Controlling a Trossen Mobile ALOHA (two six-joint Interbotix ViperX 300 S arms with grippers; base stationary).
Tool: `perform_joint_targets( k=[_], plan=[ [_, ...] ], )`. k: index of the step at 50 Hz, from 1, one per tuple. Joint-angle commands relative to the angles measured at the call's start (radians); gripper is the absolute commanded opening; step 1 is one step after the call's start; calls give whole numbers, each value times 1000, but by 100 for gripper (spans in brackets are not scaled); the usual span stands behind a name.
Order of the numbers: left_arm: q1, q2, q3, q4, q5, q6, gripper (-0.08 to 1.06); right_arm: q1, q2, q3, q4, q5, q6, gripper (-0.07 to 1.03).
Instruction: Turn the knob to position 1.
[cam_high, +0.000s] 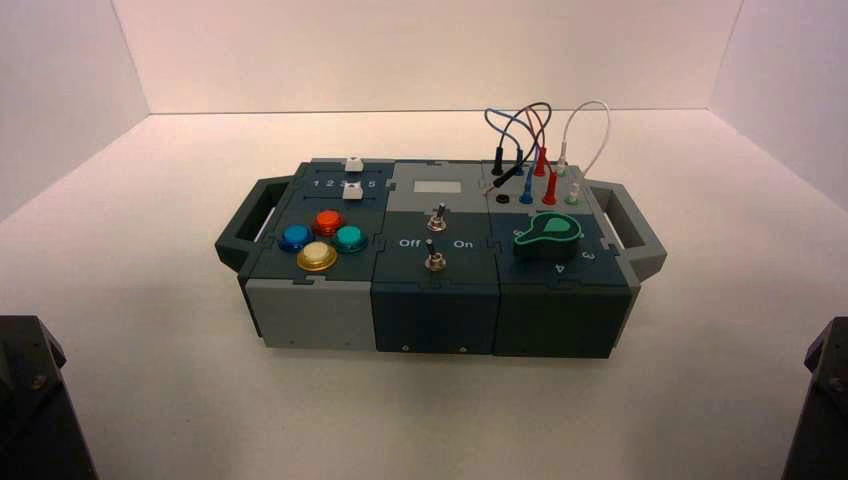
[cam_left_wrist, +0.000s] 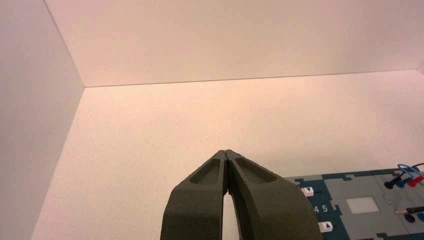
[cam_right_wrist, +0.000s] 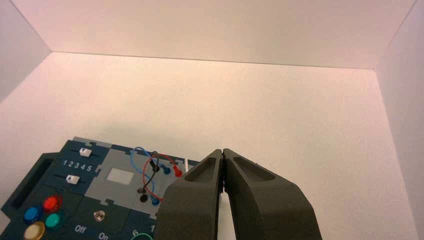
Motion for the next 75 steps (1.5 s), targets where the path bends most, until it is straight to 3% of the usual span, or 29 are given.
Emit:
perform_joint_targets(
  k=[1, 24, 32, 38, 49, 62, 75],
  plan=[
    [5, 8, -31, 2, -6, 8, -3, -6, 5, -12, 6, -11, 3, -2],
    [9, 28, -35, 3, -6, 17, -3, -5, 8, -11, 15, -12, 3, -2],
    [0, 78, -49, 0, 40, 17, -3, 8, 44, -21, 23, 23, 0, -2],
    [-54, 141, -66, -3, 109, 17, -3, 14, 106, -44, 34, 126, -3, -2],
    [-218, 232, -91, -5, 198, 17, -3, 15, 202, -60, 49, 311, -23, -2],
    [-383, 259, -106, -17, 252, 8, -3, 54, 253, -117, 101, 397, -26, -2],
    [-442, 261, -121, -37, 293, 5, -3, 153, 331, -146, 143, 500, -21, -2]
  ],
)
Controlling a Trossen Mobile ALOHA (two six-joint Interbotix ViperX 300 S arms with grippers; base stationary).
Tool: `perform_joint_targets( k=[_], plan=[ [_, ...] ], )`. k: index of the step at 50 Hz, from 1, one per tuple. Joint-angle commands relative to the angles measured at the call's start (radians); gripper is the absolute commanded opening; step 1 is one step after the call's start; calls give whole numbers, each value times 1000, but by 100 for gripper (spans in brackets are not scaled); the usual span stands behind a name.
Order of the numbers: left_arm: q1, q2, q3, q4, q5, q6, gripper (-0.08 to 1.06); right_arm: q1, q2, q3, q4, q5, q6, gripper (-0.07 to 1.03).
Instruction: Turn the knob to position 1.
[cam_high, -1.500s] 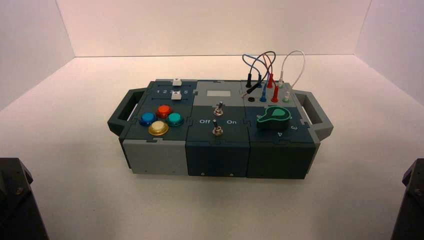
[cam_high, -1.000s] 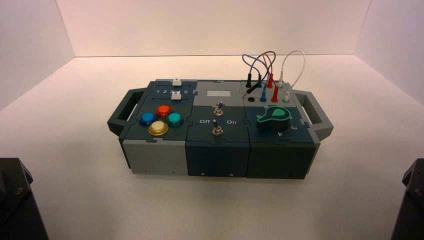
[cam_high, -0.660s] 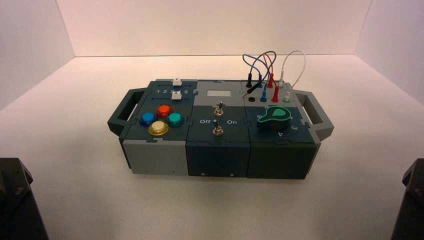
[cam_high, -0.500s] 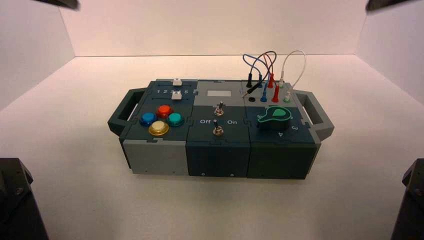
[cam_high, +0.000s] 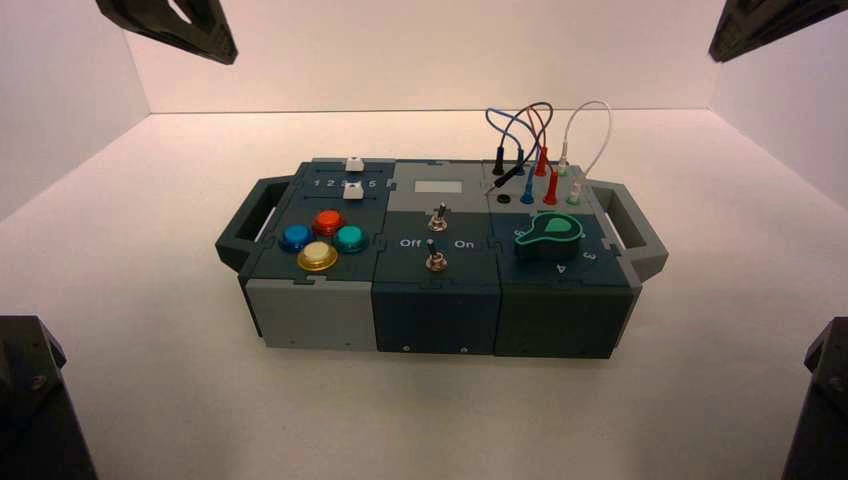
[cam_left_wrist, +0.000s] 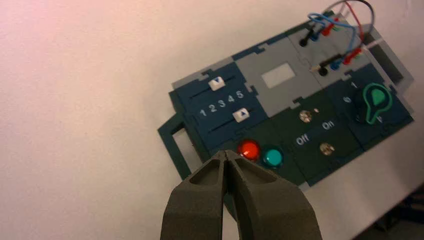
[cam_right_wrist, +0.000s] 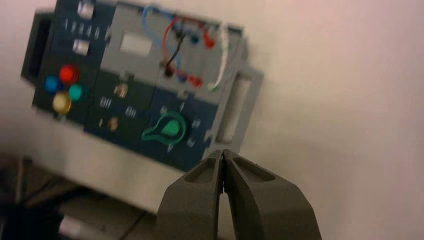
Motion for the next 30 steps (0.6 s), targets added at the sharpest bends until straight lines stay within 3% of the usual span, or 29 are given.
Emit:
perform_joint_targets(
  k=[1, 15, 30],
  plan=[
    [-17, 2, -37, -8, 9, -2, -3, 63, 29, -28, 28, 26, 3, -2],
    [-18, 6, -38, -8, 12, -2, -3, 183, 94, -12, 115, 28, 9, -2],
    [-49, 43, -43, -8, 8, 0, -3, 265, 160, 6, 144, 9, 9, -2]
  ],
)
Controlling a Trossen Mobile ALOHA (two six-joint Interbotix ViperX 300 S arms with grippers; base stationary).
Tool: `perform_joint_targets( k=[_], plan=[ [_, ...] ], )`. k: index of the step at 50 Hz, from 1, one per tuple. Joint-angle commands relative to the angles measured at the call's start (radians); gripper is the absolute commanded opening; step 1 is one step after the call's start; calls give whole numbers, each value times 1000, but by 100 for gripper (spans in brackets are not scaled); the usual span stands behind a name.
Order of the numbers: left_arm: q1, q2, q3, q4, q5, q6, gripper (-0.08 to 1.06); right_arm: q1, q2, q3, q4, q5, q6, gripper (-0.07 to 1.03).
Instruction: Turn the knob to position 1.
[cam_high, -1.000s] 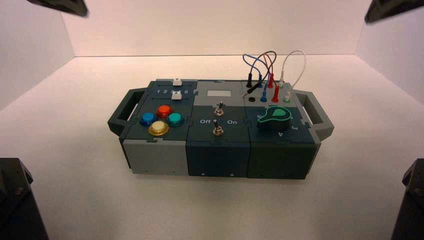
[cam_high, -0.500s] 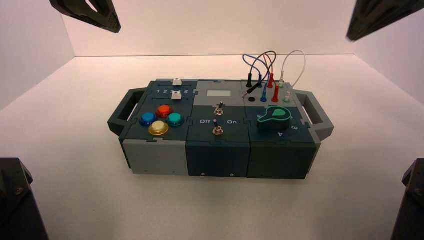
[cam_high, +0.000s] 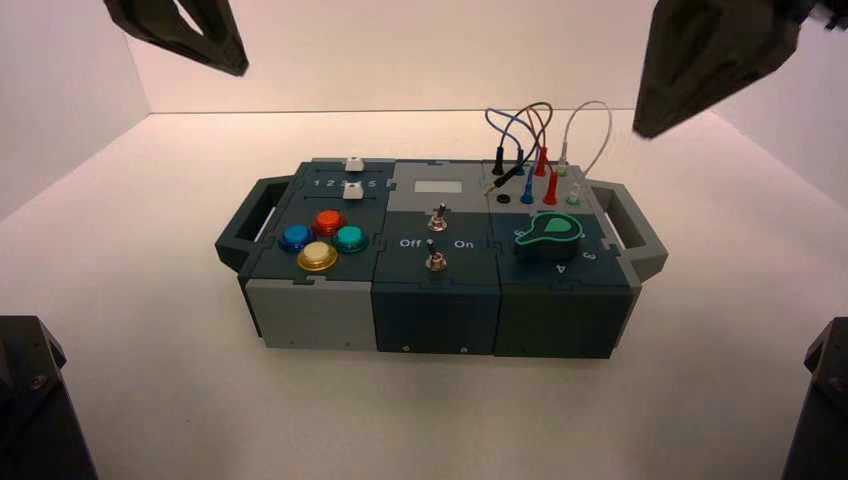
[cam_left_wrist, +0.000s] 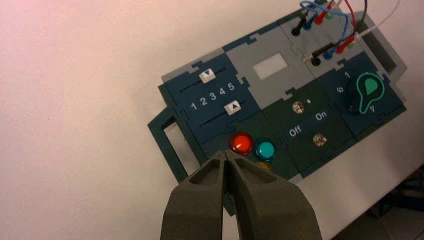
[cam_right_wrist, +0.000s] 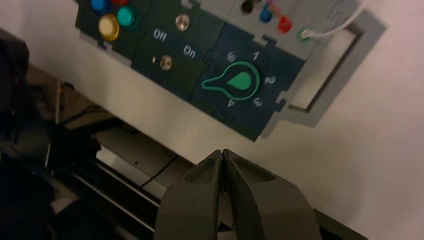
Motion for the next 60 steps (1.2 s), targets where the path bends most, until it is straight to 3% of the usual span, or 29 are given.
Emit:
perform_joint_targets(
  k=[1, 12, 36, 60],
  plan=[
    [-20, 18, -38, -3, -9, -2, -3, 48, 34, -5, 14, -25, 2, -2],
    [-20, 31, -40, -3, -12, 0, -3, 127, 115, -9, 31, -78, 2, -2],
    [-21, 43, -43, 0, -23, 2, -3, 202, 256, -20, 60, -138, 2, -2],
    [-21, 51, -46, 0, -26, 3, -3, 204, 365, -21, 67, -233, 26, -2]
  ],
)
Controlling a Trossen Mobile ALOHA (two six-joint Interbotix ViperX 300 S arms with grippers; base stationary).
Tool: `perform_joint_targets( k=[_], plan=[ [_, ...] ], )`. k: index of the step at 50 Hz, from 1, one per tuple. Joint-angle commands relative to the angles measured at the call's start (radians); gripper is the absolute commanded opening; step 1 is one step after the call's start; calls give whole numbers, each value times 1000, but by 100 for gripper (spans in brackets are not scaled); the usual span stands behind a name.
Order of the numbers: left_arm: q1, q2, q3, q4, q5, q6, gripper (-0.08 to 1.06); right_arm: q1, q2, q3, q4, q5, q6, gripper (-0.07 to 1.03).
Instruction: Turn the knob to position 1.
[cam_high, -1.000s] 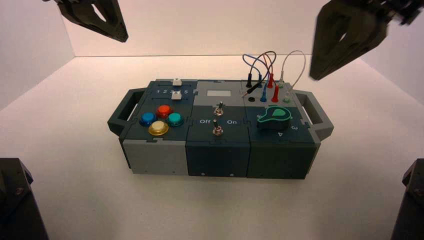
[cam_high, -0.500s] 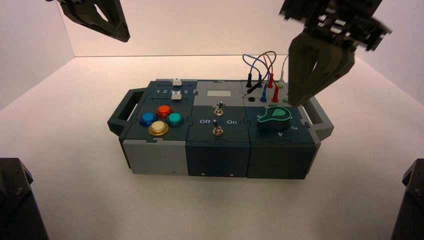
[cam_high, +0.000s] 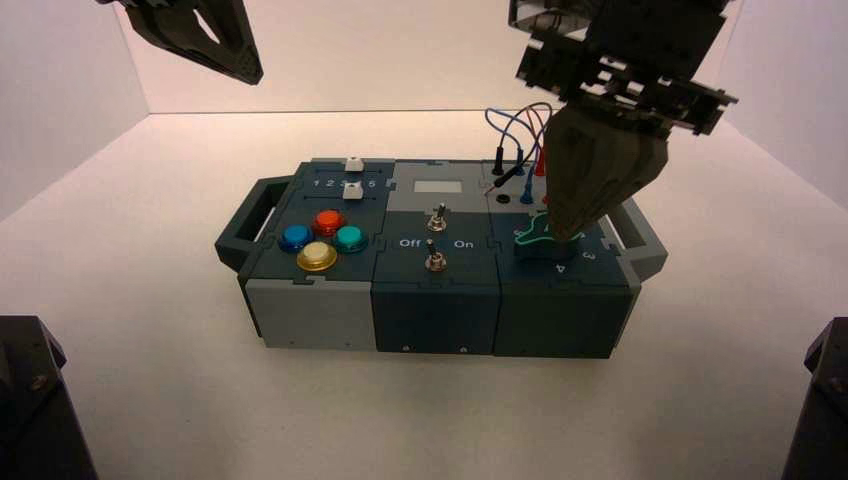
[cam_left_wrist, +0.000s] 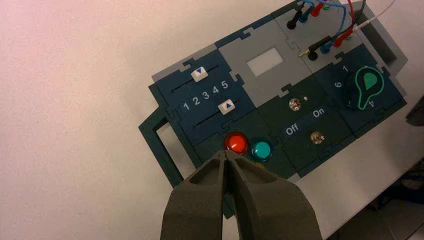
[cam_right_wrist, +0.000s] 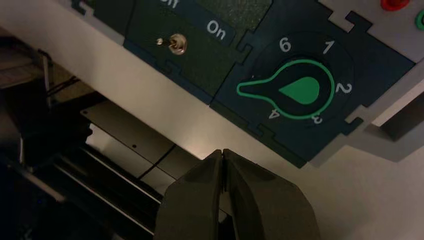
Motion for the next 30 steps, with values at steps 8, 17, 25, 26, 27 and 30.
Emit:
perform_joint_targets(
  k=[8, 17, 25, 26, 27, 30],
  plan=[
    [-3, -2, -29, 2, -9, 5, -3, 5, 41, -28, 6, -46, 6, -2],
    [-2, -2, -31, 3, -9, 5, -3, 5, 58, -31, 6, -69, 6, -2],
    [-3, -2, -31, 3, -9, 5, -3, 3, 78, -31, 6, -86, 6, -2],
    [-2, -2, -31, 3, -9, 5, -3, 5, 83, -31, 6, -89, 6, -2],
    [-3, -2, -29, 3, -9, 5, -3, 5, 86, -31, 6, -92, 6, -2],
    [-3, -2, -31, 3, -9, 5, -3, 5, 95, -32, 5, -97, 5, -2]
  ],
)
